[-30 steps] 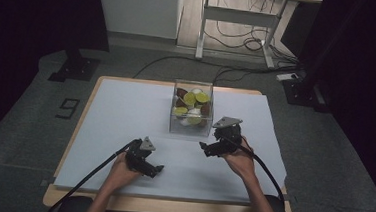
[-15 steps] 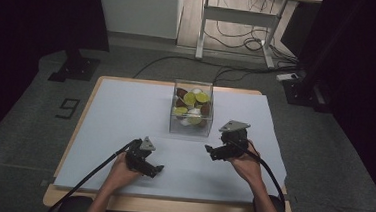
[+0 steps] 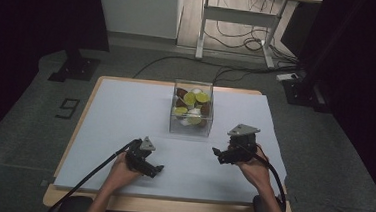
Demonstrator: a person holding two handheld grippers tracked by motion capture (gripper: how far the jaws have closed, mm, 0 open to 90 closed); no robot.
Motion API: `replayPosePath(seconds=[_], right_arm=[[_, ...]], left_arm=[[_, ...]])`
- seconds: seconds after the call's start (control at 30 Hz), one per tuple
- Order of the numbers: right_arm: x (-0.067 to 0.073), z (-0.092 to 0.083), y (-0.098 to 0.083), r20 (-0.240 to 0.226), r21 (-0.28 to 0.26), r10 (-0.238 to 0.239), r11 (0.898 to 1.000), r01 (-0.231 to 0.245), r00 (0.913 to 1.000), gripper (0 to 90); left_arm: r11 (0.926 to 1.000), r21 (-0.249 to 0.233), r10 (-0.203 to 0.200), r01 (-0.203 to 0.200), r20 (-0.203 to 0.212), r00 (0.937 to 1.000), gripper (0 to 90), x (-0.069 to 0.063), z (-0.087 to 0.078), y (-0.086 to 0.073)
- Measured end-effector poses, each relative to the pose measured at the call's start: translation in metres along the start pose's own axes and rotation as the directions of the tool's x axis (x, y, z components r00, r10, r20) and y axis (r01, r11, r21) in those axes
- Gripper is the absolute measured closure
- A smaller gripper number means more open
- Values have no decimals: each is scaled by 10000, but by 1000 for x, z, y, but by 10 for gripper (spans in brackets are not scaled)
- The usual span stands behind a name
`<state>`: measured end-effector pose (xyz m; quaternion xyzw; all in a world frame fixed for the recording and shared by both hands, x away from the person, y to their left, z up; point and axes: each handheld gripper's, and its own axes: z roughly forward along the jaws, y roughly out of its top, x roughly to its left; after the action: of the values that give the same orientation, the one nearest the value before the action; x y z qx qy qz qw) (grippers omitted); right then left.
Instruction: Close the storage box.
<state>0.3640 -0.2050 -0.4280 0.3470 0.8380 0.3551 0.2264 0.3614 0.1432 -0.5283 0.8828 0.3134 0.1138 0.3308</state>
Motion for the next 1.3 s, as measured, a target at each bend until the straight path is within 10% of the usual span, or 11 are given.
replayPosePath(seconds=[0.77, 1.3], right_arm=[[-19, -25, -29, 662, 161, 538, 9984, -550, 9964, 0], [-32, -10, -66, 1036, 442, 1056, 9929, -1107, 9890, 0]], left_arm=[[10000, 0, -4, 4, -1, 10000, 0, 0, 0, 0], [10000, -11, -5, 5, -2, 10000, 0, 0, 0, 0]])
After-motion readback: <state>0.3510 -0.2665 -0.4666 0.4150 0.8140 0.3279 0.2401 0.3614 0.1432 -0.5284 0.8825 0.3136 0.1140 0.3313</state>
